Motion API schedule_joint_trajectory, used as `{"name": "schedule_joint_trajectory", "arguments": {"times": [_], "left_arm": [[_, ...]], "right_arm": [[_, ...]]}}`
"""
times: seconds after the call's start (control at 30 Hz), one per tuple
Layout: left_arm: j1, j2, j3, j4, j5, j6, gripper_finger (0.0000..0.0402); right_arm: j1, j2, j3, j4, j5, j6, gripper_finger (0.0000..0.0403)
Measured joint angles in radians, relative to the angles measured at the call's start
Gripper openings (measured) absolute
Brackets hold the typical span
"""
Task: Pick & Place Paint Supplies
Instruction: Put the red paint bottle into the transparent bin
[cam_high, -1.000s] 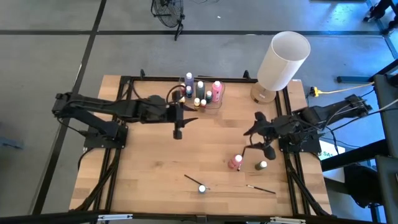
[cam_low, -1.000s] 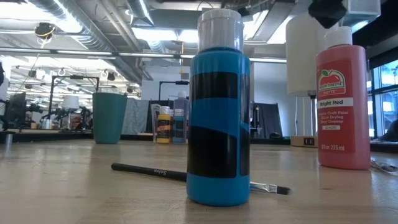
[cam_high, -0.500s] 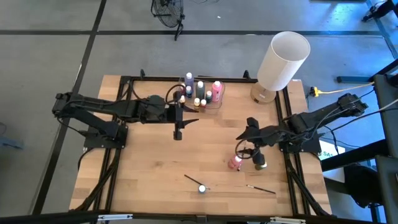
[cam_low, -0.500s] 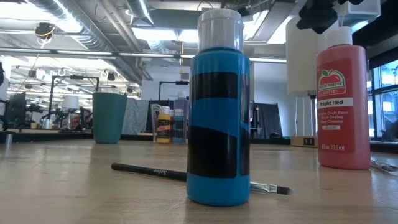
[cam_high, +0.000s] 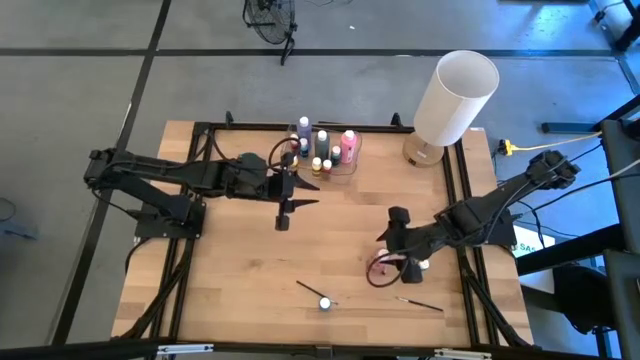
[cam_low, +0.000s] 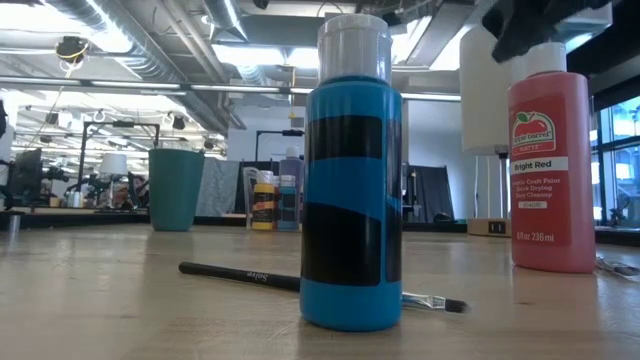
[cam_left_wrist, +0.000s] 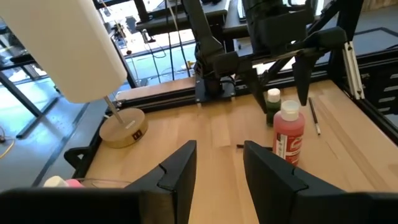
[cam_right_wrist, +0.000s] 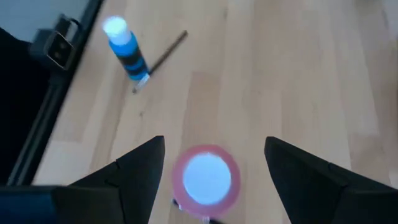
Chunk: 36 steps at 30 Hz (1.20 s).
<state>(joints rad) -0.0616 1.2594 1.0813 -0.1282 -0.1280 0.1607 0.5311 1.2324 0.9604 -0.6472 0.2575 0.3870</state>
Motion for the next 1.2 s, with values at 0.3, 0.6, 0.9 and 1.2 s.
{"name": "schedule_joint_trajectory", "arguments": {"times": [0.3,0.6,0.9,1.2], "left_arm": [[-0.003,0.000,0.000,-0.003,0.000,0.007,0.0127],[-0.003,0.000,0.000,-0.004,0.000,0.008,0.0127],[-0.003,0.000,0.000,-0.004,0.000,0.010,0.0128],[-0.002,0.000,0.000,-0.004,-0.008,0.018,0.0128]], "right_arm": [[-0.001,0.000,0.000,-0.008,0.002,0.061,0.0282],[-0.001,0.000,0.000,0.003,0.002,0.063,0.0282],[-0.001,0.000,0.000,0.044,-0.004,0.052,0.0282],[-0.001,0.000,0.000,0.068,-0.059,0.024,0.0282]]}}
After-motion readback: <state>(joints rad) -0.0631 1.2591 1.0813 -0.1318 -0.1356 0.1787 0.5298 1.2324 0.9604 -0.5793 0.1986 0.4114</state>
